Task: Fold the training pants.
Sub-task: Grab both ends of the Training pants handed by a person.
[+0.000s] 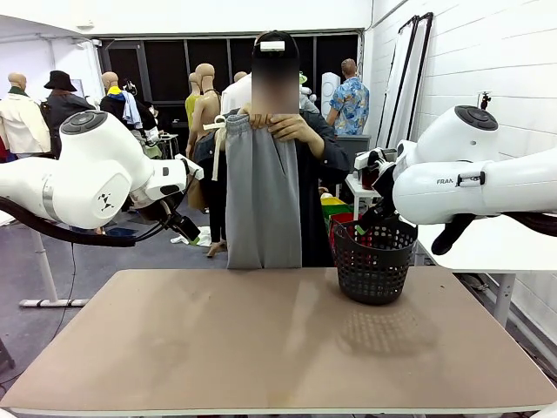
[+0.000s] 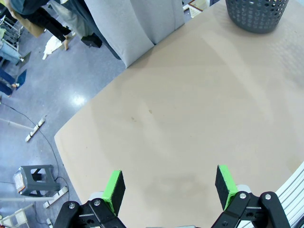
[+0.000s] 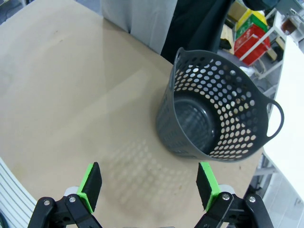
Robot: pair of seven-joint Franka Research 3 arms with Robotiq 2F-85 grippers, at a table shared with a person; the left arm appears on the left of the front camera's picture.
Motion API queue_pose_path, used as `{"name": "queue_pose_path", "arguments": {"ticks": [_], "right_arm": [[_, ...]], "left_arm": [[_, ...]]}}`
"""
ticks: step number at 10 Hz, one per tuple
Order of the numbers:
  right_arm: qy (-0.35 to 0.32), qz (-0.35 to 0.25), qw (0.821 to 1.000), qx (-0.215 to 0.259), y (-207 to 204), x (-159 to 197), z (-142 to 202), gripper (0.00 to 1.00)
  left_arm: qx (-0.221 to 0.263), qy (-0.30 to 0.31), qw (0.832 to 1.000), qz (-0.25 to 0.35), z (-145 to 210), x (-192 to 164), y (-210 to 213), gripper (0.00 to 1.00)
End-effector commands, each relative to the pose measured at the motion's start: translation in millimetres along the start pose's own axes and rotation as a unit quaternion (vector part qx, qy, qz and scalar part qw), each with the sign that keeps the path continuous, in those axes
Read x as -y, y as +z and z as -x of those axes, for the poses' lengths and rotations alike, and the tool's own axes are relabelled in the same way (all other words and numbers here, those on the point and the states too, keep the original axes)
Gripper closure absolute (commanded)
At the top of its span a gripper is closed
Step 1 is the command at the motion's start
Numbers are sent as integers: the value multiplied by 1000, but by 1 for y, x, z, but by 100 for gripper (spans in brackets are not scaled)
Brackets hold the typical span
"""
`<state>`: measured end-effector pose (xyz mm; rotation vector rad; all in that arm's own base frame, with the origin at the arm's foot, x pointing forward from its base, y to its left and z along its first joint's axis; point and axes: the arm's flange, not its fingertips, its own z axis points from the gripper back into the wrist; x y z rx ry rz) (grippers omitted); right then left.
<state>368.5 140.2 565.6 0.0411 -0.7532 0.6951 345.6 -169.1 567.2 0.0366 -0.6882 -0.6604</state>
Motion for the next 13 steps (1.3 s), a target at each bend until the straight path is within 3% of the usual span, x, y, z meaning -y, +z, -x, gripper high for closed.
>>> {"name": "queue_pose_path", "arguments": {"ticks": [1, 13], "right_arm": [[-1, -2, 1000, 1, 0, 1, 0, 0], [-1, -2, 1000, 1, 0, 1, 0, 0]], "left_arm": [[0, -4, 1000, 0, 0, -1, 0, 0], [0, -4, 1000, 0, 0, -1, 0, 0]]}}
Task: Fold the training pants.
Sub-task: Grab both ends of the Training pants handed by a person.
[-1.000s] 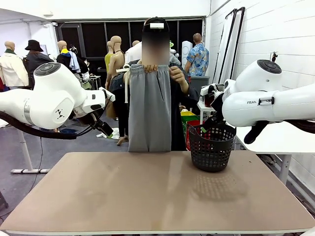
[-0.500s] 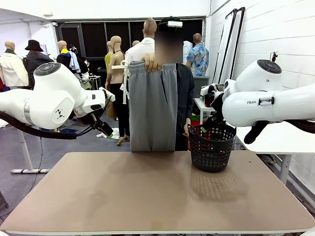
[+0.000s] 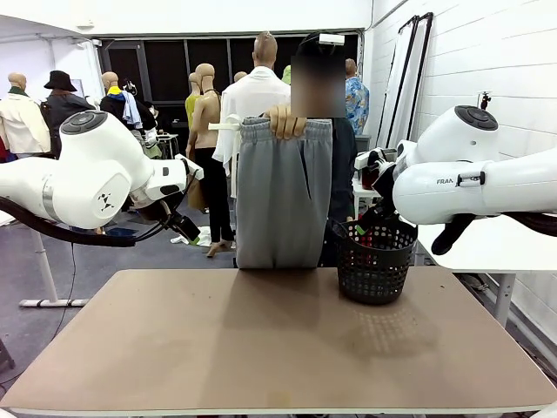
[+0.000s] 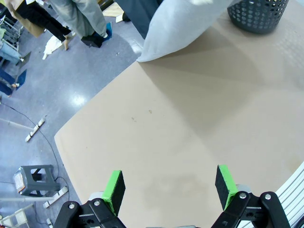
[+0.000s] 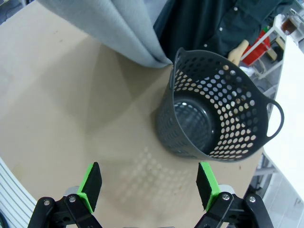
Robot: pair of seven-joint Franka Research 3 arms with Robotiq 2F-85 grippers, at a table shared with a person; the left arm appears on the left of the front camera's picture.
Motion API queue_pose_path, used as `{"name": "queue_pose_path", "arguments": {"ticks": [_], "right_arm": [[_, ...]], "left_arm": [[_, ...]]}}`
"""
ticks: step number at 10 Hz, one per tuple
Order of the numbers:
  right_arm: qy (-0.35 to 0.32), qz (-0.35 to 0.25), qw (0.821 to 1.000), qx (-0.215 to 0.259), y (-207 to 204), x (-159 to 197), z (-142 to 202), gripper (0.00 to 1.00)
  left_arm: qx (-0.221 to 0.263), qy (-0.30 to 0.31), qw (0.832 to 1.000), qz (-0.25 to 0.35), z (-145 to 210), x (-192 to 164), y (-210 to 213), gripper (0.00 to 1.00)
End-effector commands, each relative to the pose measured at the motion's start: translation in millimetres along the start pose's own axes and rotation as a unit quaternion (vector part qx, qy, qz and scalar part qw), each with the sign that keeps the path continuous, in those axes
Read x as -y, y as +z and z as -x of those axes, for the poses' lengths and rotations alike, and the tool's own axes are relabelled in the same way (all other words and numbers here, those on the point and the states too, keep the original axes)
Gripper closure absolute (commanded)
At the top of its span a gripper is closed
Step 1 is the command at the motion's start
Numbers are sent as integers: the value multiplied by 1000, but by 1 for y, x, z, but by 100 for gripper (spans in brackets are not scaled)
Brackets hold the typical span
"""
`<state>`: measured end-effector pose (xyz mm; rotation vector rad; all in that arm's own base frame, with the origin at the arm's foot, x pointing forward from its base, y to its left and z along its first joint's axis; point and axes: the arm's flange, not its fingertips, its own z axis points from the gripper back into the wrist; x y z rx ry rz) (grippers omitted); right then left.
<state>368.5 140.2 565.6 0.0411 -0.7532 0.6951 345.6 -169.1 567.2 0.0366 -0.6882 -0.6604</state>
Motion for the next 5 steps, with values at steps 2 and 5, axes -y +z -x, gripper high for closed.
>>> {"name": "queue_pose_path", "arguments": {"ticks": [2, 5], "right_arm": [[-1, -2, 1000, 1, 0, 1, 0, 0], [-1, -2, 1000, 1, 0, 1, 0, 0]], "left_arm": [[0, -4, 1000, 0, 0, -1, 0, 0], [0, -4, 1000, 0, 0, -1, 0, 0]]}}
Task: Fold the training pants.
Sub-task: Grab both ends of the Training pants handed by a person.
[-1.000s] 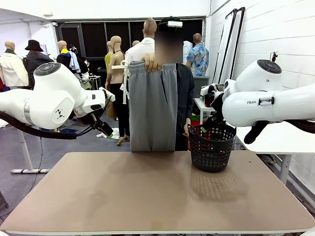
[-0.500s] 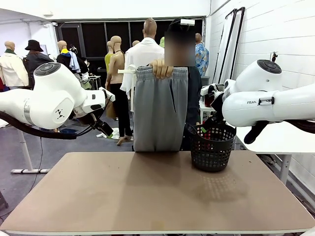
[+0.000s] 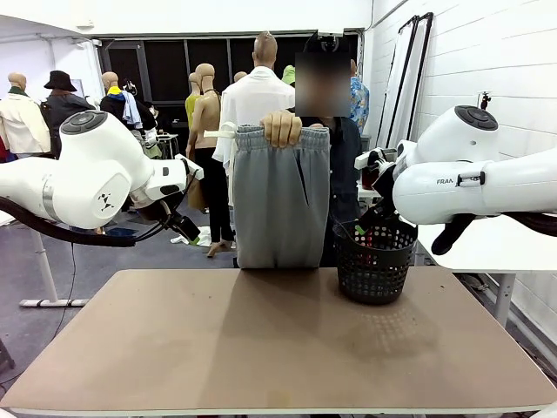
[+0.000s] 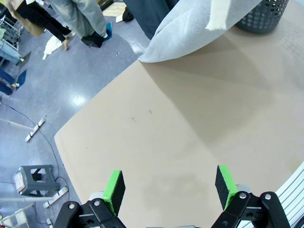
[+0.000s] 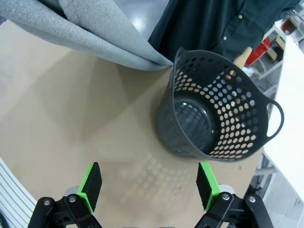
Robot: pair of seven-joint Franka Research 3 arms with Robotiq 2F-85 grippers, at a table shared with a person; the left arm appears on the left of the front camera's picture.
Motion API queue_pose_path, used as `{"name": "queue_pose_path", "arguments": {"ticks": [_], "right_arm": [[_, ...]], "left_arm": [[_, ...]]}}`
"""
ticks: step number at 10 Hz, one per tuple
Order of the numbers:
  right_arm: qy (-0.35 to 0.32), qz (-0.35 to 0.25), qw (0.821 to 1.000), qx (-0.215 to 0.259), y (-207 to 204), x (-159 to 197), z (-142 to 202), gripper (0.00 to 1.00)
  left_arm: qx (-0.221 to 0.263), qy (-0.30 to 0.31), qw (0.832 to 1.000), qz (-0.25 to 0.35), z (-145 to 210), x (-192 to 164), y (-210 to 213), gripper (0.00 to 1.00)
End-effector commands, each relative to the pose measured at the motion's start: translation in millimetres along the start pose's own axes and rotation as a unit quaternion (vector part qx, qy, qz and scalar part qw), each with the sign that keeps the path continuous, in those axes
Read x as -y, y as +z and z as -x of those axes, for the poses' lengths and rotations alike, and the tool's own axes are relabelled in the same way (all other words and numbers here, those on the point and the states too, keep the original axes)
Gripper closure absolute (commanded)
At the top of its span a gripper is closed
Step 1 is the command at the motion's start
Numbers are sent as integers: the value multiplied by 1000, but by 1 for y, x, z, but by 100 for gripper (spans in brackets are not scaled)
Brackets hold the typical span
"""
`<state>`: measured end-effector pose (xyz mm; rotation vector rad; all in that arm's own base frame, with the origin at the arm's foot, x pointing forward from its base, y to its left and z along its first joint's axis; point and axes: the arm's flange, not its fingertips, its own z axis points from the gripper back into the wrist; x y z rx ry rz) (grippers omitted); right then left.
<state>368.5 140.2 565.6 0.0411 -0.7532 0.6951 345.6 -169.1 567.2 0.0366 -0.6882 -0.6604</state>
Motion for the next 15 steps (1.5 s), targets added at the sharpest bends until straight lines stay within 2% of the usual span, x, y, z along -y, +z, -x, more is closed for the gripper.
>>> {"name": "queue_pose_path", "arguments": {"ticks": [1, 5, 6, 8, 9, 13, 15], "right_arm": [[-1, -2, 1000, 1, 0, 1, 0, 0], [0, 0, 1000, 0, 0, 0, 0, 0], [23, -10, 1000, 11, 1, 3, -1, 0], [75, -17, 997, 32, -5, 8, 1, 0], [111, -28, 993, 41, -9, 11, 4, 0], [207, -64, 974, 65, -18, 18, 1, 0], [252, -65, 963, 68, -22, 19, -3, 0]], "left_arm": [[0, -4, 1000, 0, 0, -1, 0, 0], [0, 0, 1000, 0, 0, 0, 0, 0], [7, -16, 1000, 2, 1, -3, -1, 0], [32, -69, 997, 3, 3, -12, -4, 0], [51, -118, 992, 17, 5, -15, -5, 0], [17, -250, 966, 59, 5, -28, -13, 0], [-5, -322, 942, 95, 5, -31, -14, 0]]}}
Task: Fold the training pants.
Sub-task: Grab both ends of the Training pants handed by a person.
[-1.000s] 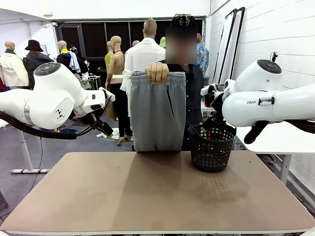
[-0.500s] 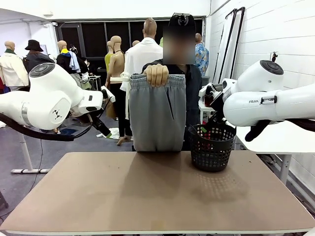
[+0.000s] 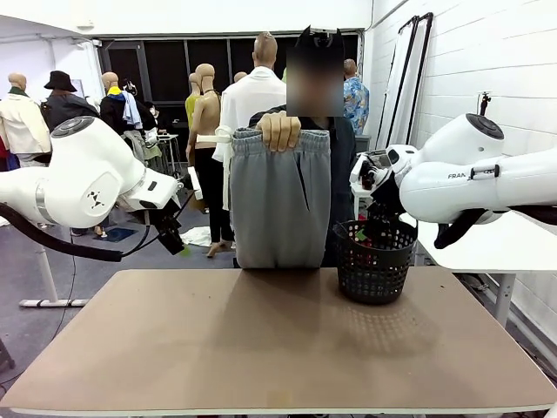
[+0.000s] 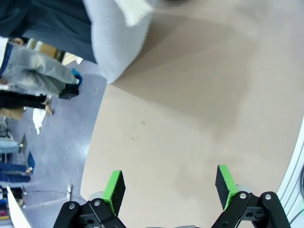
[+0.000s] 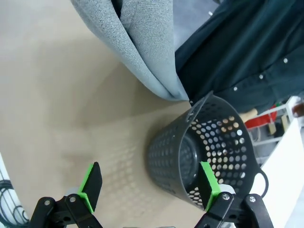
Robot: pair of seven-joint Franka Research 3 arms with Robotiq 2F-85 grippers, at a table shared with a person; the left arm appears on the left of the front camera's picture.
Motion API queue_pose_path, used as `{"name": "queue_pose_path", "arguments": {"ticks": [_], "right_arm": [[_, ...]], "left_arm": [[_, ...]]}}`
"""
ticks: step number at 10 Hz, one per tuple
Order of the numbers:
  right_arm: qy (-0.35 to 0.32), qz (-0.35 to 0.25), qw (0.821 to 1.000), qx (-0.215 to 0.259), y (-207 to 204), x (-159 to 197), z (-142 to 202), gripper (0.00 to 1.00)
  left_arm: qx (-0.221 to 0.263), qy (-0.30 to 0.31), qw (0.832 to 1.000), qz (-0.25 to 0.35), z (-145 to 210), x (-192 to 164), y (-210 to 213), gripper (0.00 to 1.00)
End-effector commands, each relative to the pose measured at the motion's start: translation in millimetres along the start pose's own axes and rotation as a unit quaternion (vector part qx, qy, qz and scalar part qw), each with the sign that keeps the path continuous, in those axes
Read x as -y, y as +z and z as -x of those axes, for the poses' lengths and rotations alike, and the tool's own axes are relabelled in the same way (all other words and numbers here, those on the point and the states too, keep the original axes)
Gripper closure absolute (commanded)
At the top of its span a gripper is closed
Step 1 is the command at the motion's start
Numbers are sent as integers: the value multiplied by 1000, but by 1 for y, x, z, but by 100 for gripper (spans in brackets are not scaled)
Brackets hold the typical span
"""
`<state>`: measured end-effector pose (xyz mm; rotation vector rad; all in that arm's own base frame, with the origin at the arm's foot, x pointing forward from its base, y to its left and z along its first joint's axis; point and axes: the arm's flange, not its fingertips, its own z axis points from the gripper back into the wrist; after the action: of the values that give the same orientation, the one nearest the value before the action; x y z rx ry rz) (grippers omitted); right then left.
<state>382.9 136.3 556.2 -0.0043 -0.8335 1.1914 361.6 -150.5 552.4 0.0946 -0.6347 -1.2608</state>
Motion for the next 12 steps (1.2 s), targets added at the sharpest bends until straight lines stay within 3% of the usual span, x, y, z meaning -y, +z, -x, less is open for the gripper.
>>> {"name": "queue_pose_path", "arguments": {"ticks": [1, 6, 9, 12], "right_arm": [[15, 13, 1000, 3, -4, 10, 2, 0], [11, 6, 1000, -3, 1, 1, 0, 0], [55, -42, 997, 37, -16, 16, 5, 0], [89, -68, 986, 123, -28, 26, 9, 0]], "left_arm": [[-15, 3, 1000, 0, -1, -13, 6, 0], [-6, -8, 1000, 6, -1, -1, 2, 0], [64, -82, 995, 0, 1, -18, -21, 0], [140, -143, 980, -1, 3, -29, -24, 0]]}}
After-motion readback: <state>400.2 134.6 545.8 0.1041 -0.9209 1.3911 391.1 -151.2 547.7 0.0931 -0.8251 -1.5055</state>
